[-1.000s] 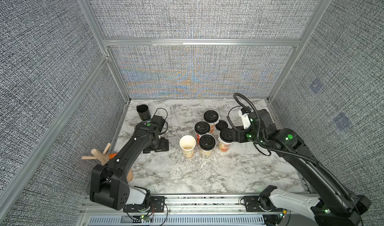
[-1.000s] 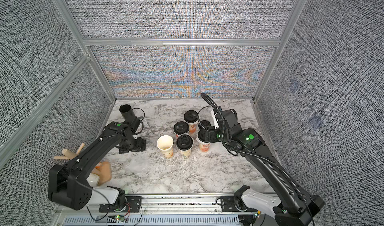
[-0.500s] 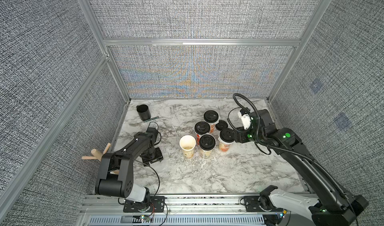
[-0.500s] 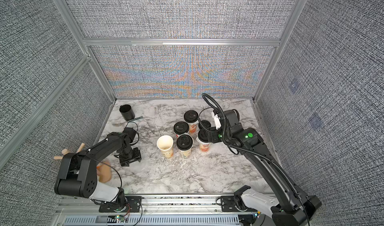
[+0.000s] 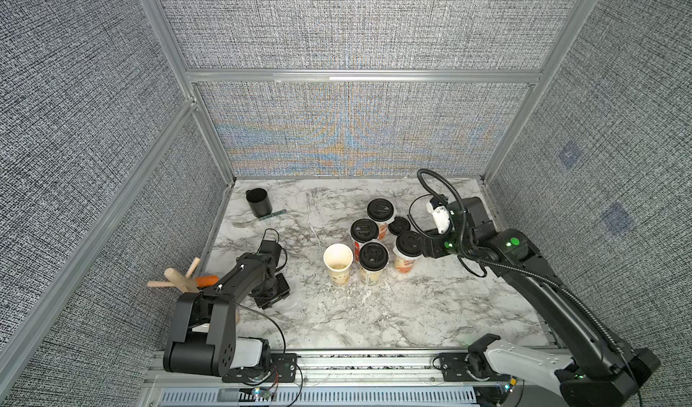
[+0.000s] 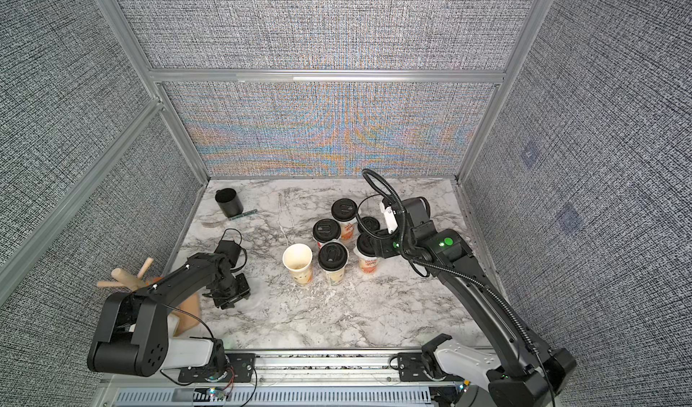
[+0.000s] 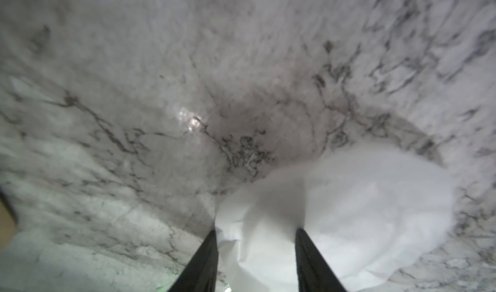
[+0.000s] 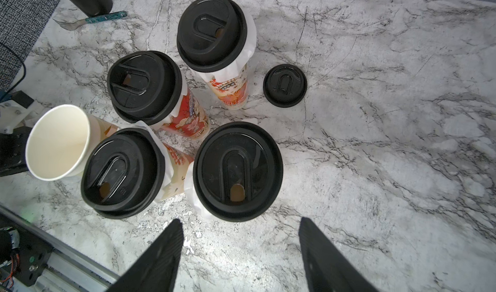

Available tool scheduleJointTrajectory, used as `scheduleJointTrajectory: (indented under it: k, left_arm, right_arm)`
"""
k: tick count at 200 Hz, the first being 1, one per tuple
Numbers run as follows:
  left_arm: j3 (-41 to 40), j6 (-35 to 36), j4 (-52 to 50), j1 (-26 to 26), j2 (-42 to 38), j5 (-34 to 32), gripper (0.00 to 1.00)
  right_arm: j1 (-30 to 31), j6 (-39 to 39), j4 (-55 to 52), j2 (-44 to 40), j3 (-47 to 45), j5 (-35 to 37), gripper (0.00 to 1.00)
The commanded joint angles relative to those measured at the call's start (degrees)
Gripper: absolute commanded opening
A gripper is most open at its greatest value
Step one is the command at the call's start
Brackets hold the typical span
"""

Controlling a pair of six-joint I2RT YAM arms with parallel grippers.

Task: Put the leak-proof paper on the milk tea cups
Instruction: Pick up the leak-proof paper from the center of the board, then place the leak-proof paper at the cup.

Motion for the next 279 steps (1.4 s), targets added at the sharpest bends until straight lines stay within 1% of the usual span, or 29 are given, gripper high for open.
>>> scheduleJointTrajectory:
  k: [1, 10, 20, 32, 54, 80, 99, 140, 159, 186, 217, 244, 279]
  left_arm:
    - [-1.20, -0.93, 2.59, 0.04, 0.39, -0.38, 0.22]
    - [-1.22, -0.90, 2.57, 0.02, 0.32, -0.58, 0.14]
    - [-1.27, -0.90, 2.58, 0.02, 0.09, -0.63, 0.11]
    - [-1.44, -0.90, 2.71, 0.04, -0.10, -0.71, 0.05]
    - [-0.93, -0.73, 2.00, 0.01, -0.21, -0.49, 0.00]
    - [1.74, -0.57, -0.18, 0.01, -1.45, 0.04, 0.00]
    - [5.92, -0.16, -3.54, -0.08, -3.93, -0.06, 0.00]
    - [19.84, 2.86, -15.63, -0.08, -9.83, -0.54, 0.00]
    - [27.57, 6.77, -21.14, -0.48, -10.61, 1.97, 0.01]
    - [36.65, 15.25, -25.64, -4.48, -10.50, 4.96, 0.02]
    - [47.25, 21.07, -32.91, -10.57, -5.63, 5.97, 0.03]
    - [52.62, 24.13, -35.30, -15.44, -0.37, 6.76, 0.04]
    - [57.79, 24.61, -34.28, -20.23, 6.00, 6.25, 0.04]
  right_arm:
    - [-0.01, -0.88, 0.94, 0.33, 0.27, -0.16, 0.71]
    - [-0.13, -0.88, 0.70, 0.40, 0.52, -0.14, 0.71]
    - [-0.13, -0.79, 0.59, 0.30, 0.63, -0.14, 0.71]
    - [-0.13, -0.62, 0.59, 0.18, 0.61, -0.09, 0.71]
    - [-0.21, -0.35, 0.33, -0.11, 0.63, 0.01, 0.71]
    - [-0.20, -0.17, 0.15, -0.22, 0.63, 0.30, 0.71]
    - [-0.24, -0.02, -0.01, -0.28, 0.82, 0.47, 0.71]
    - [-0.23, 0.70, -0.46, -0.41, 1.40, 0.65, 0.71]
    - [-0.30, 1.00, -0.72, -0.37, 1.87, 0.74, 0.71]
    - [-0.35, 1.41, -1.08, -0.13, 2.63, 0.91, 0.71]
    - [-0.38, 1.58, -1.72, 0.66, 3.59, 0.91, 0.71]
    - [-0.39, 1.69, -2.13, 1.45, 4.06, 0.82, 0.71]
    - [-0.38, 2.11, -2.47, 1.84, 4.22, 0.75, 0.71]
